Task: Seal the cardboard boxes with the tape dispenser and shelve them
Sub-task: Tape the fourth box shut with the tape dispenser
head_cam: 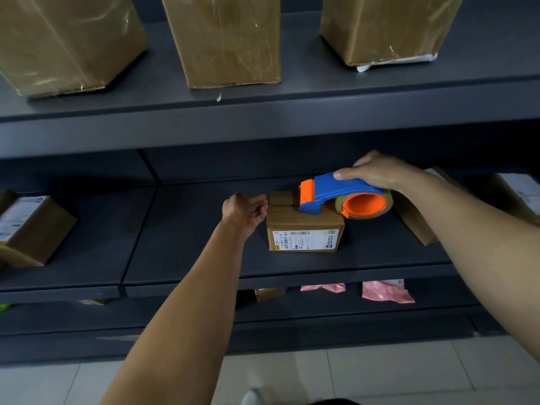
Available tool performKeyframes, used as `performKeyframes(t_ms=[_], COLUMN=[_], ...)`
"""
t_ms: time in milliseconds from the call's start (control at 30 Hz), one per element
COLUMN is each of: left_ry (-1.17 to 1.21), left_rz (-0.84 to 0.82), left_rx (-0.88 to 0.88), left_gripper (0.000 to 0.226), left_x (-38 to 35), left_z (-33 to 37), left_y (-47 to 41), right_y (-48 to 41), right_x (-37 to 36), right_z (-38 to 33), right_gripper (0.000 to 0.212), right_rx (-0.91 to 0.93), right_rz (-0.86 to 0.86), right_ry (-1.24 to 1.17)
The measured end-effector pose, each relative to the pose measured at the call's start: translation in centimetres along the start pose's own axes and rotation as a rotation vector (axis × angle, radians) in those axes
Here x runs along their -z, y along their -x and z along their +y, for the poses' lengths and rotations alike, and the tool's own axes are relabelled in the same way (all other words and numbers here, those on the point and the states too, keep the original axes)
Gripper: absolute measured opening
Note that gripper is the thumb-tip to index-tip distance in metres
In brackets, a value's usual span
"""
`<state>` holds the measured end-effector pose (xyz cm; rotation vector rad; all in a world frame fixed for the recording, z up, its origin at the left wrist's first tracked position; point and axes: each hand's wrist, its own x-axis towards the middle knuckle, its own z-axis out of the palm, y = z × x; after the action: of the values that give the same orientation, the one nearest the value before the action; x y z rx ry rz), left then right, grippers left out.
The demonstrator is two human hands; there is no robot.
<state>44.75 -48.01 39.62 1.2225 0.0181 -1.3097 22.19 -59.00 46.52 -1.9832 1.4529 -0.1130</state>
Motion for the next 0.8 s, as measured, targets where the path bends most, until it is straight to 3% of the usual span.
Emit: performKeyframes(t_ms=[133, 233, 433, 633, 800], left_ry=[-0.137, -0.187, -0.250, -0.258, -0.188], left_rz=[-0.026, 0.048, 0.090, 0.096, 0.073], left_rx=[-0.041, -0.003, 0.052, 0.057, 0.145], left_gripper=[0.022, 0.006, 0.009, 0.029, 0.022], left_x=[0.5, 0.8, 1.3, 1.6, 1.6], left_z=[-0.1, -0.6, -1.1, -2.1, -2.1], left_y=[-0.5, -1.3, -2.1, -2.4, -2.5], right_y=[-0.2, -0.3, -0.3, -0.1, 0.0], right_x=[0.0, -0.1, -0.3, -0.3, -0.4], right_z=[-0.3, -0.4, -0.6, -0.7, -0.8], right_gripper=[0.054, 0.053, 0.054, 0.050, 0.050], right_rx=[-0.004, -0.012, -0.022, -0.021, -0.020], right_rz=[-0.010, -0.022, -0.005, 0.006, 0.010], right_ry=[0.026, 0.035, 0.050, 0.061, 0.068])
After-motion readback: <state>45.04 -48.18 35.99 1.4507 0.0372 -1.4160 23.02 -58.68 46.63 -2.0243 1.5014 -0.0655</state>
